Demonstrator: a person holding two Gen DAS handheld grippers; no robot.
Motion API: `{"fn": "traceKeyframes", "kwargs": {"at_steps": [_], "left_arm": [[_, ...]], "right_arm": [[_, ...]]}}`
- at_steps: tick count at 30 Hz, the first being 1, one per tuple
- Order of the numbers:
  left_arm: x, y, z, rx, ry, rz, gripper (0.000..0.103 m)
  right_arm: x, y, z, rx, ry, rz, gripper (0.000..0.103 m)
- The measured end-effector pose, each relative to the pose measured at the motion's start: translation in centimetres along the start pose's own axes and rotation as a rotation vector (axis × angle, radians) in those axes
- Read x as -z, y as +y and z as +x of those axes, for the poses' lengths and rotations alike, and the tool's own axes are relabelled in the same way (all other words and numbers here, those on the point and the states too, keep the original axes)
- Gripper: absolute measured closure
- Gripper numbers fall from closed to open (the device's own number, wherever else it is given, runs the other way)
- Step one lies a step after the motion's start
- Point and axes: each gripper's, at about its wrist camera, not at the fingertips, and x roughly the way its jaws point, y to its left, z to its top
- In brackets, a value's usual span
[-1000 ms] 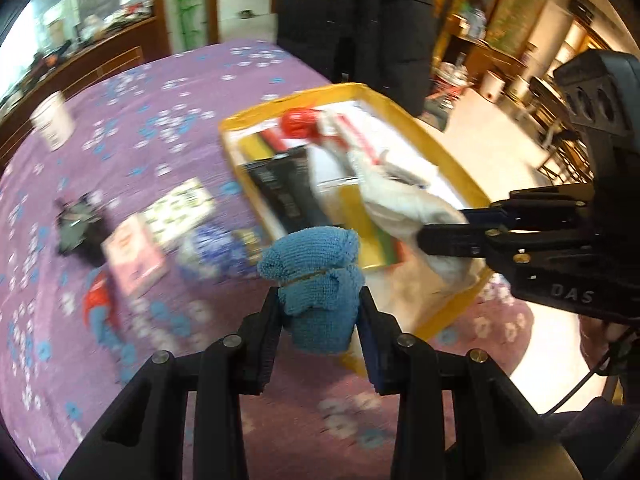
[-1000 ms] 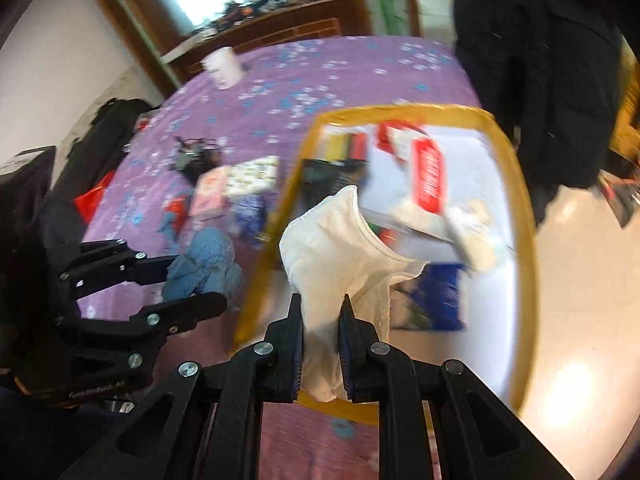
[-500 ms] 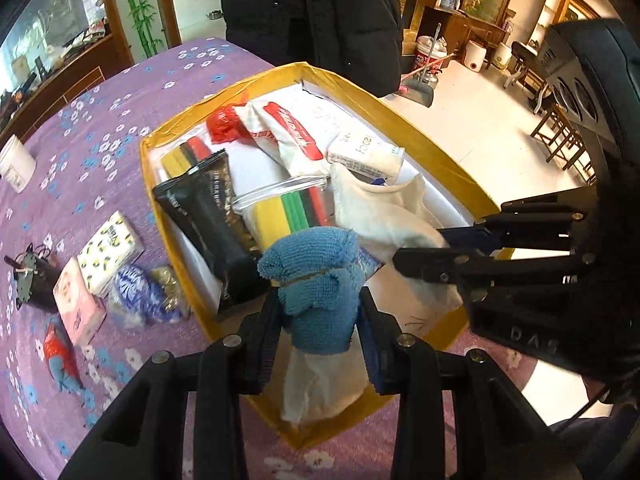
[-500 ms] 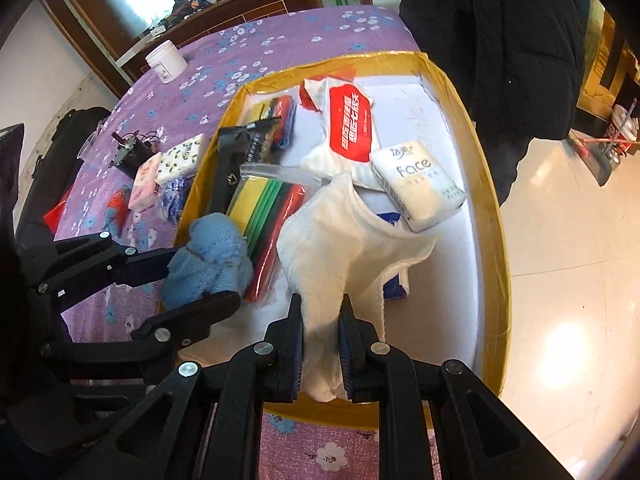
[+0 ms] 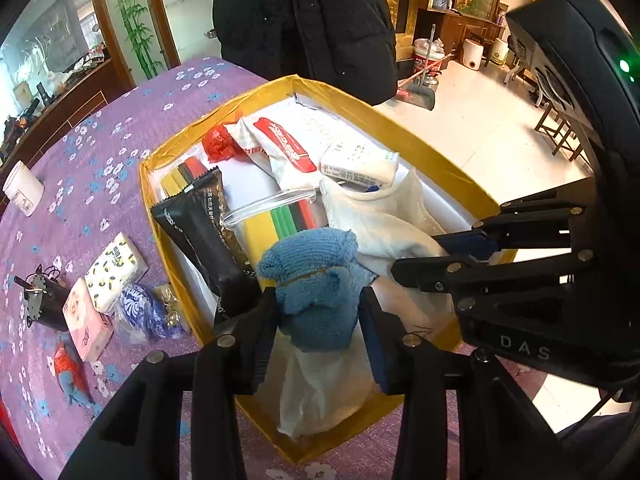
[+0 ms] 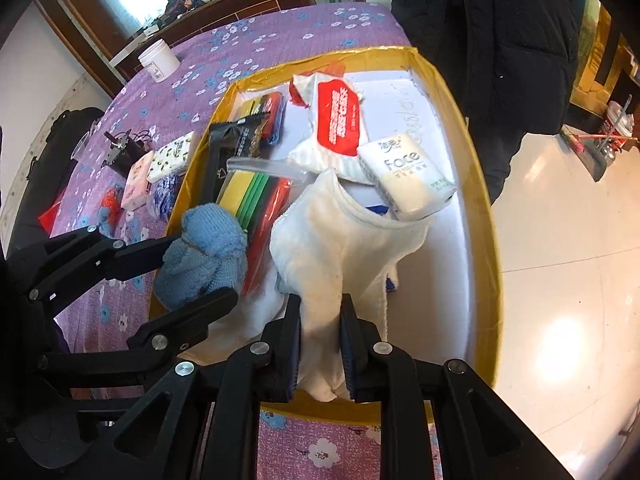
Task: Organize soft objects
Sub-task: 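Carry the glove and white cloth over the tray and open the right gripper, then move both grippers back over the remaining items on the table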
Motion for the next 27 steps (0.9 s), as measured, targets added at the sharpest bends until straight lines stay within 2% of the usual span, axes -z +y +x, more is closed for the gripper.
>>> {"fn": "traceKeyframes", "kwargs": {"at_steps": [5, 10, 15, 20, 27], "left_arm": [[0.0, 0.0, -1.1, -0.007, -0.026, 0.008, 0.062], [-0.2, 0.3, -2.6, -0.016, -0.056, 0.009, 0.054], [-0.2, 1.0, -3.6, -0.024, -0.063, 0.000, 0.052], [0.3, 2.6, -4.2, -0.043, -0.056, -0.034, 0.051], [1.5, 5.8, -5.1, -0.080, -0.048, -0.121, 0.051]], "right_arm": [[-0.2, 0.0, -1.3, 0.013, -0.023, 0.003, 0.081], [-0.7, 0.5, -2.3, 0.017, -0.039, 0.004, 0.077], [-1.2, 1.2, -2.2, 0.016, -0.028, -0.007, 0.061], [-2.1, 2.2, -2.0, -0.016, -0.025, -0.003, 0.061], [-3.6, 5.5, -1.6, -0.072, -0.031, -0.057, 0.061]]}}
